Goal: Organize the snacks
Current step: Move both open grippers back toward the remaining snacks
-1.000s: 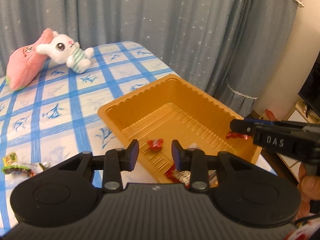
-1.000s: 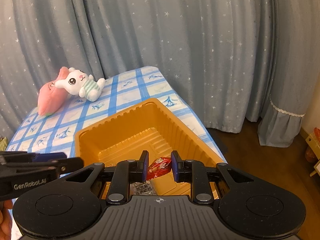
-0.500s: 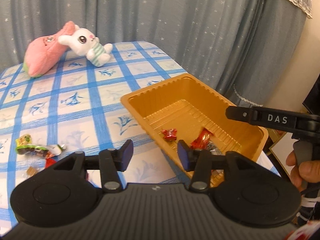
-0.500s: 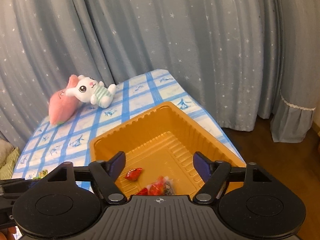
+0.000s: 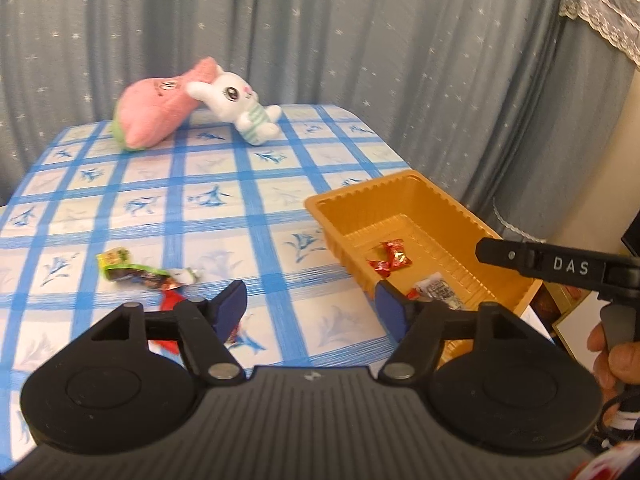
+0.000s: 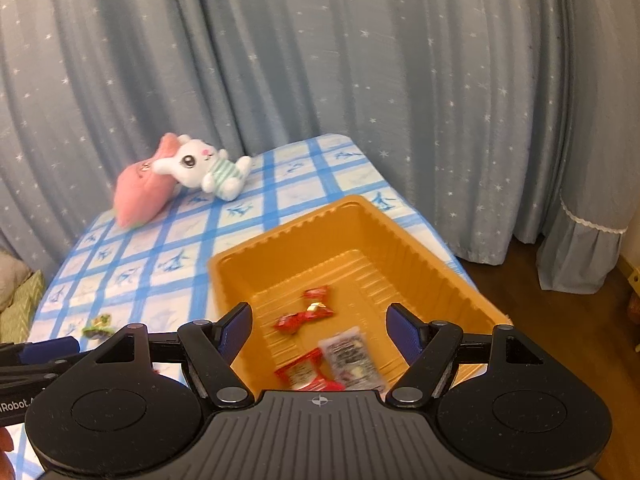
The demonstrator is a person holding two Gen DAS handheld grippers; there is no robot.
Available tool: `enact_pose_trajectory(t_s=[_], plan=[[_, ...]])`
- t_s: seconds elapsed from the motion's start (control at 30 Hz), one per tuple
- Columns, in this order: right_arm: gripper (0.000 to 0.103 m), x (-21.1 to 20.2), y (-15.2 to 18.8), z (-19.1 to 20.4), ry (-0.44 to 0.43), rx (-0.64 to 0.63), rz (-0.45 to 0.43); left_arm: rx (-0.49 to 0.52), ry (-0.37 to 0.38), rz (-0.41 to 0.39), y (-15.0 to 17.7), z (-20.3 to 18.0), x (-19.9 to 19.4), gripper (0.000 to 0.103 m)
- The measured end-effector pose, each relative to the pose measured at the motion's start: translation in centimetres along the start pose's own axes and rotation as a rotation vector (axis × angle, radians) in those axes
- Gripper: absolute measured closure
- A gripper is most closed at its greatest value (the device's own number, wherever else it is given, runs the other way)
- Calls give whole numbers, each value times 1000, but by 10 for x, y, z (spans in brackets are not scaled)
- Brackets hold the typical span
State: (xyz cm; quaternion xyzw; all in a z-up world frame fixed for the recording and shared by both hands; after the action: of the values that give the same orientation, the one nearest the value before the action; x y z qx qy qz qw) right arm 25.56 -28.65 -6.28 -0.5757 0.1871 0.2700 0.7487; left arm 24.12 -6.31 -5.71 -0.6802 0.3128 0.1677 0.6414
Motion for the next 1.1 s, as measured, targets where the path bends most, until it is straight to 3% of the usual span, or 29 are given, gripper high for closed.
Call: enact_pose_trajectory(t_s=[0.5, 1.1], plan=[[29, -27, 26, 99, -126, -123, 17, -70, -146, -53, 15, 65, -74, 21], [29, -35, 49, 181, -224, -239, 24, -144, -264, -75, 41, 135, -125, 19]])
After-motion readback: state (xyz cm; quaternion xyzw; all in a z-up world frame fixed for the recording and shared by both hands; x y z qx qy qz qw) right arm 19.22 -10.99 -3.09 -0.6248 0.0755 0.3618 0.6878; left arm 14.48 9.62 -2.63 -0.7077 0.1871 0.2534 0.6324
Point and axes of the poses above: each gripper's, at about its wrist camera, not at the fingertips, and x roughly the way its jaws point, z to its left, y to its underside, the point moved 6 cm from there along x, roughly the way its jaws point, and after that the axes turned 2 degrees about -z, right-handed, at the moved point
